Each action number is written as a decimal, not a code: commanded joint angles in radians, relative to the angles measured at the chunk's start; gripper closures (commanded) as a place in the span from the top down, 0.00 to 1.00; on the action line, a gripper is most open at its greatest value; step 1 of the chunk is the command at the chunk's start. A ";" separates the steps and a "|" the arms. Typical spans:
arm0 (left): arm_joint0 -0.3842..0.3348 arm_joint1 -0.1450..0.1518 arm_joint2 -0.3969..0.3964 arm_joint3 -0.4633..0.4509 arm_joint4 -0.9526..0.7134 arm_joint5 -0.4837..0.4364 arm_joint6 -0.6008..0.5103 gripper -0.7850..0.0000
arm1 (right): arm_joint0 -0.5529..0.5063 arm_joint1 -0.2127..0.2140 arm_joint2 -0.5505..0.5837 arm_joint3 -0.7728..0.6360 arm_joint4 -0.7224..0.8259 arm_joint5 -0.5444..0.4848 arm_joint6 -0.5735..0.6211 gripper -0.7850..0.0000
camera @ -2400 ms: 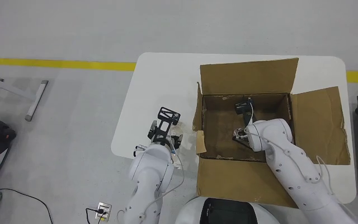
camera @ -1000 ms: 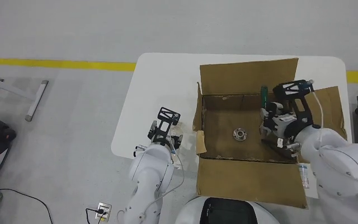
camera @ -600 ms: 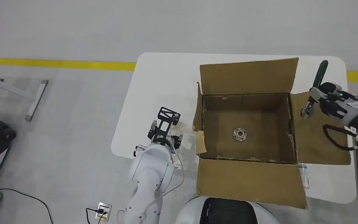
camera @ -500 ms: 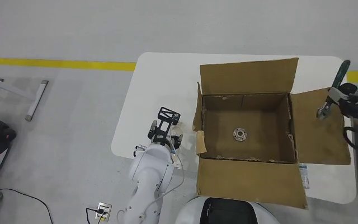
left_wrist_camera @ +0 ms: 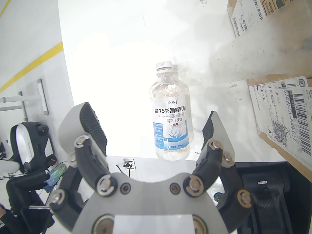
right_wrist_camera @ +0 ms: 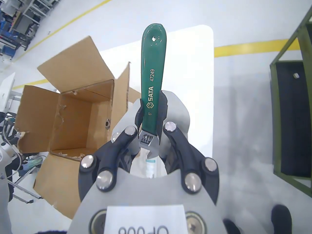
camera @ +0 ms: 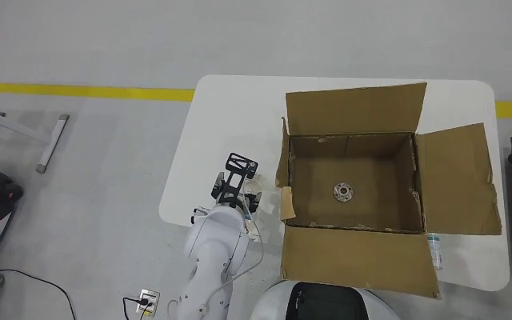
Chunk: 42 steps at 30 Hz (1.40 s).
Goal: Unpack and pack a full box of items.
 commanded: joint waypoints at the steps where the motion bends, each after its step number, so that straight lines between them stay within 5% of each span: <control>1: 0.000 0.000 0.000 0.000 0.000 0.000 0.000 1.00 | -0.038 0.002 0.000 0.000 -0.014 0.016 0.013 0.00; 16: 0.000 0.000 0.000 0.000 0.000 0.000 0.000 1.00 | -0.172 0.037 -0.264 0.000 -0.371 0.109 0.158 0.00; 36: 0.000 0.000 0.000 0.000 0.000 0.000 0.000 1.00 | -0.153 0.065 -0.544 0.087 -0.693 0.195 0.245 0.00; 42: 0.000 0.000 0.000 0.000 0.000 0.000 0.000 1.00 | -0.128 0.069 -0.584 0.126 -0.720 0.208 0.249 0.24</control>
